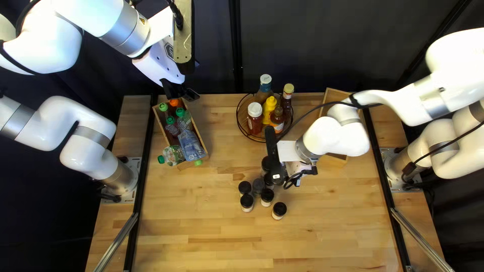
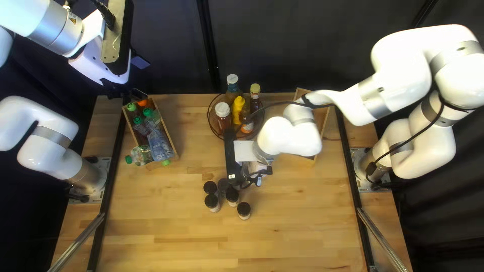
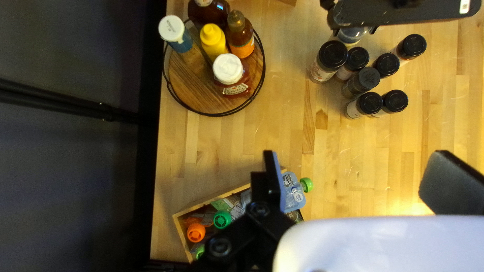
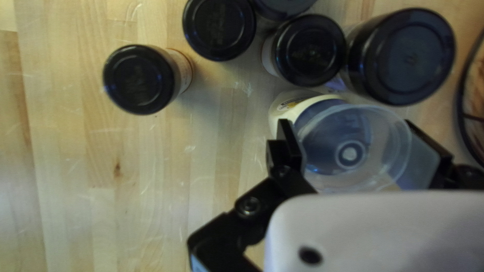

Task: Separate condiments, baby food and spices and place it in 3 different racks/containers

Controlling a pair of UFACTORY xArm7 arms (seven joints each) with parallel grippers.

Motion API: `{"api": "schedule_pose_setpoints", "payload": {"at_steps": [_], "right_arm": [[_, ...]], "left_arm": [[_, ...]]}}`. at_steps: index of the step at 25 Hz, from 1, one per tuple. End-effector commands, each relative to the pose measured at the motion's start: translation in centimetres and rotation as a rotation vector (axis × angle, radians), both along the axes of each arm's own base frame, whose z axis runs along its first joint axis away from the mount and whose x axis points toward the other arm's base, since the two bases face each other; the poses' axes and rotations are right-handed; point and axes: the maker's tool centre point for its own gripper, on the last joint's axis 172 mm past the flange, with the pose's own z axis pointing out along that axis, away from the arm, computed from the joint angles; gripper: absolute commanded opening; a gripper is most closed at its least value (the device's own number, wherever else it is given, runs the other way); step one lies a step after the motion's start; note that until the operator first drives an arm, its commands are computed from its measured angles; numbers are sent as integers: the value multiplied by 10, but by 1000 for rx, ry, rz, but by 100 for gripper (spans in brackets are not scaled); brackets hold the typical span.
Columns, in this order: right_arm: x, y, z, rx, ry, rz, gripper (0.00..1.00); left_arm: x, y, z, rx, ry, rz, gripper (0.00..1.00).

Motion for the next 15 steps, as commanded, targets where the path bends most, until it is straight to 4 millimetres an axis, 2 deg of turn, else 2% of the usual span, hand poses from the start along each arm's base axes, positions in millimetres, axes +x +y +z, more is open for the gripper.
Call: {"api": "schedule_pose_setpoints", "payload": {"at_steps": [1,5,9,13,15], "right_arm": [[-6,-21,51,-23,-15,-3,0],[-5,-49,85,-23,-28,-6,0],[11,-75,117,-4,-53,3,0],[46,-103,143,22,-76,20,0],[60,-113,149,29,-83,25,0]], "left_arm": [[0,0,0,0,0,0,100],[0,0,0,0,0,0,100],[0,0,0,0,0,0,100],[0,0,0,0,0,0,100],[0,0,0,0,0,0,100]]}}
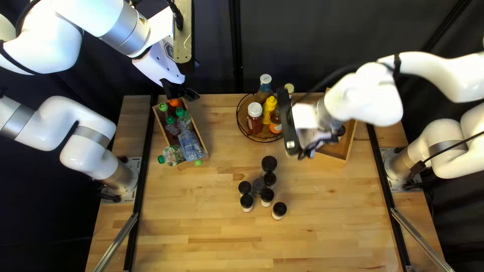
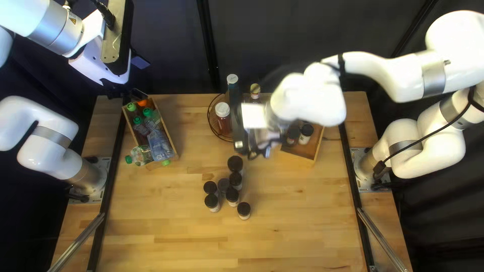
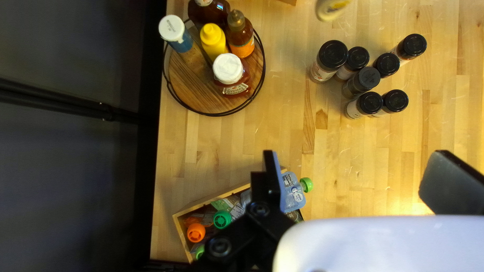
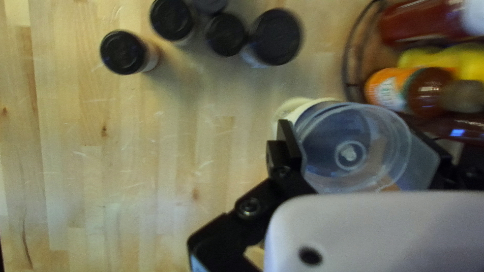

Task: Separate condiments, baby food and spices and place it in 3 different racks/containers

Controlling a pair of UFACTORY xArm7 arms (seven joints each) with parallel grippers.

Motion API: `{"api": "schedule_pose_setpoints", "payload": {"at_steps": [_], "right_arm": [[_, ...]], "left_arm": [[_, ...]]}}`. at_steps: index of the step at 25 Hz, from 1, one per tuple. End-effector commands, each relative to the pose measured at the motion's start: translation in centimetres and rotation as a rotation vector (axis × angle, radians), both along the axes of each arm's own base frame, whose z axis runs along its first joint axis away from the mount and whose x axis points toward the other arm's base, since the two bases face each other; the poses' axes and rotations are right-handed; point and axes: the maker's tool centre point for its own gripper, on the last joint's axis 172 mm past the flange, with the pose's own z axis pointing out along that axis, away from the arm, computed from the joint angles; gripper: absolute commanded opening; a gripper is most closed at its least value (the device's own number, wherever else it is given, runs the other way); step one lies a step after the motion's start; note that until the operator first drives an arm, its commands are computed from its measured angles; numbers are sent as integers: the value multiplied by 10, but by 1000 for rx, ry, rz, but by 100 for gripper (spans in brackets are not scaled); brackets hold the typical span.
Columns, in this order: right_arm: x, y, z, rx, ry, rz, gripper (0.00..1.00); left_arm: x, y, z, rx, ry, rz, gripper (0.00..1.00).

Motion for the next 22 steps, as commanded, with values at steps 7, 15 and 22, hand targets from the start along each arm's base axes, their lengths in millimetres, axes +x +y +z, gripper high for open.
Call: {"api": "schedule_pose_setpoints", "payload": {"at_steps": [7,15,22], "right_arm": [[87,-86,28,19,-52,-52,0],[116,-134,7,-11,-63,-141,0],[121,-170,-25,-28,-33,-185,0]], "left_arm": [[0,0,0,0,0,0,100],[0,0,0,0,0,0,100],[0,0,0,0,0,0,100]]}}
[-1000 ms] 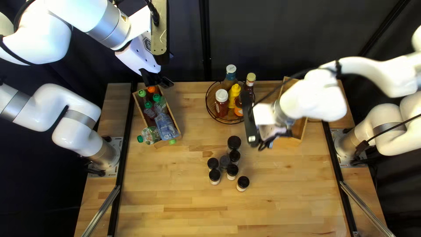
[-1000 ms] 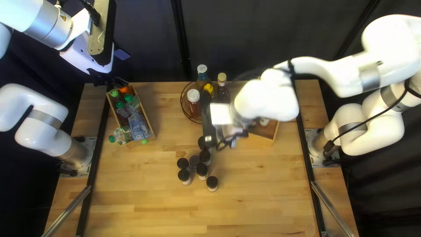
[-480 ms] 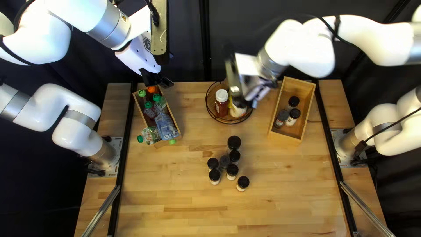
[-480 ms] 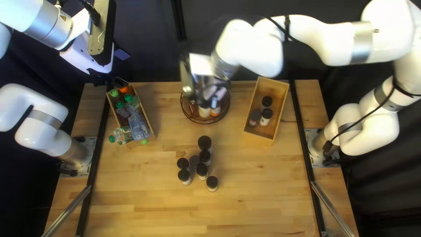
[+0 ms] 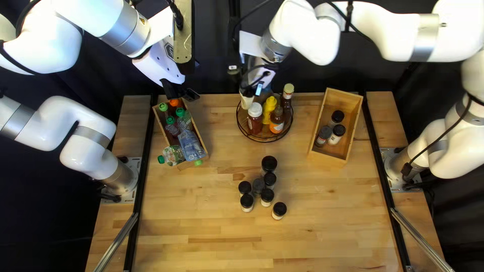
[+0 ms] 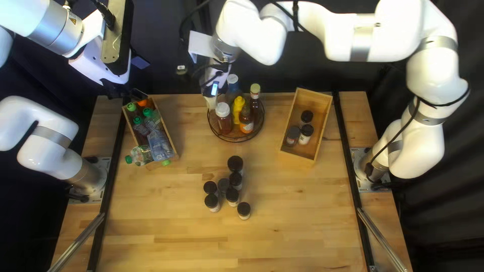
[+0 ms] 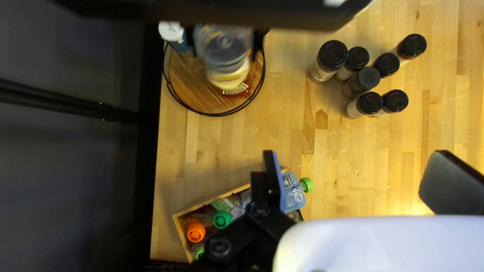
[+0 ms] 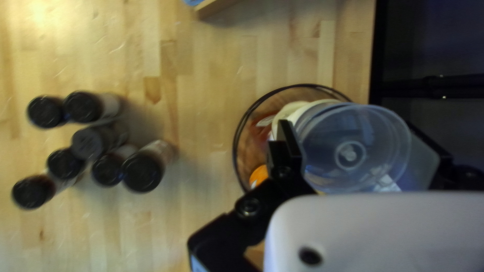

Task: Separate condiments, baby food and spices and place it in 3 different racks/containers

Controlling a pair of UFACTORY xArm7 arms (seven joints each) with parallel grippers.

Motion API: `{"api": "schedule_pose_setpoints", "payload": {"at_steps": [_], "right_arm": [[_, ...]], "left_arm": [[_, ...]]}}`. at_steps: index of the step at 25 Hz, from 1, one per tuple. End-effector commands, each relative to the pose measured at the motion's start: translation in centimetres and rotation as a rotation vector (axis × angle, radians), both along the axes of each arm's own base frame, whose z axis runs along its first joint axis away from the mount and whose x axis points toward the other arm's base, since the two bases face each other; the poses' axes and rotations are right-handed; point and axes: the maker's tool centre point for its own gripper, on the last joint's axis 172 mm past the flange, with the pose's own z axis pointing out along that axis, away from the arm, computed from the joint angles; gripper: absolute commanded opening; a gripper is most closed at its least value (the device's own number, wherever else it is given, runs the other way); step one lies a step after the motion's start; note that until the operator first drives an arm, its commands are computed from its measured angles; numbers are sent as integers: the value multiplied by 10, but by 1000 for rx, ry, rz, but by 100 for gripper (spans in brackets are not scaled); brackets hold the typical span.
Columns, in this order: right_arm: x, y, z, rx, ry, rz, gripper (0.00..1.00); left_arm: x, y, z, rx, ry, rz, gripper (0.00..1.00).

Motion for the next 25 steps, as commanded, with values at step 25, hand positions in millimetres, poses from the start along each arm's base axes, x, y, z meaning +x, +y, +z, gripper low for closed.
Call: {"api": "schedule_pose_setpoints", "payload": {"at_steps": [25], "right_arm": [[-1,-59,-100,46,116,-55,0]], "left_arm": [[0,0,0,0,0,0,100]]}}
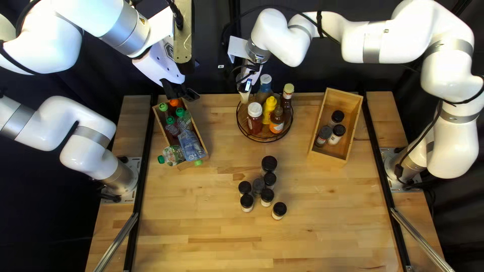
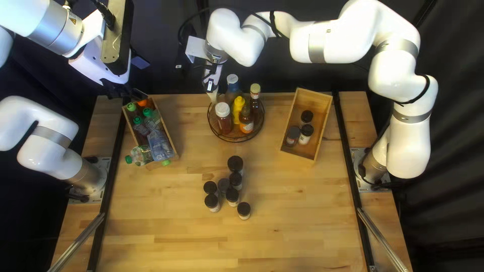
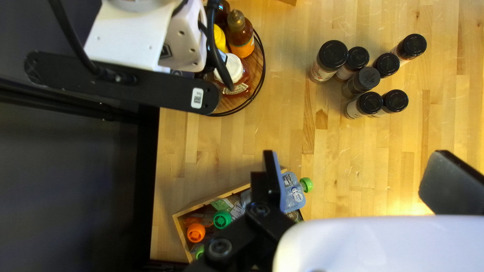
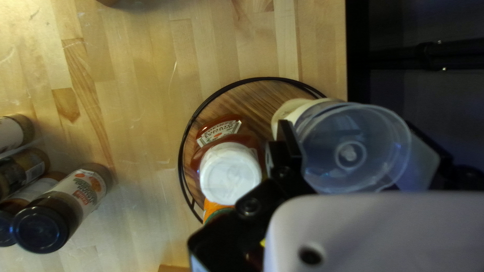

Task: Separate condiments, baby food and spices and place it in 3 different racks/containers

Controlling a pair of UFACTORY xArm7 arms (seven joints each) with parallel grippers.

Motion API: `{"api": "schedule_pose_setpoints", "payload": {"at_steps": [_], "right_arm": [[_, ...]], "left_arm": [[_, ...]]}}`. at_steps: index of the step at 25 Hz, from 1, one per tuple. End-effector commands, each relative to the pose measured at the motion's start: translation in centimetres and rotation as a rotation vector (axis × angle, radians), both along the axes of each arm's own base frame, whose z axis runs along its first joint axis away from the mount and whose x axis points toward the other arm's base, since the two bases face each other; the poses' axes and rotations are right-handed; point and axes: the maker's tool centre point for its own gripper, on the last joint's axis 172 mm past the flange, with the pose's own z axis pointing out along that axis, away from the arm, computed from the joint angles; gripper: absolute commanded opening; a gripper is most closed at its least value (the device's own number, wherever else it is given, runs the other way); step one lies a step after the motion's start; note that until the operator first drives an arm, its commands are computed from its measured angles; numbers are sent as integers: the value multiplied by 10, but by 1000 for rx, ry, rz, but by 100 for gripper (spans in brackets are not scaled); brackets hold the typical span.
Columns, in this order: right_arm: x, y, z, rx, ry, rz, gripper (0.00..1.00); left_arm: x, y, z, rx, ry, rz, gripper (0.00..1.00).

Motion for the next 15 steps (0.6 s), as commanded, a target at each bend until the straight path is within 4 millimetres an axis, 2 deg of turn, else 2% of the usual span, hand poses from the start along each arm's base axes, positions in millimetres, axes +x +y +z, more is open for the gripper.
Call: {"api": "schedule_pose_setpoints", "payload": {"at_steps": [1,15], "right_arm": [[-1,-5,-11,9,11,-1,0],[0,-1,-27,45,40,13,0]], "left_arm": [[0,0,0,0,0,0,100],[0,0,0,0,0,0,100]]}}
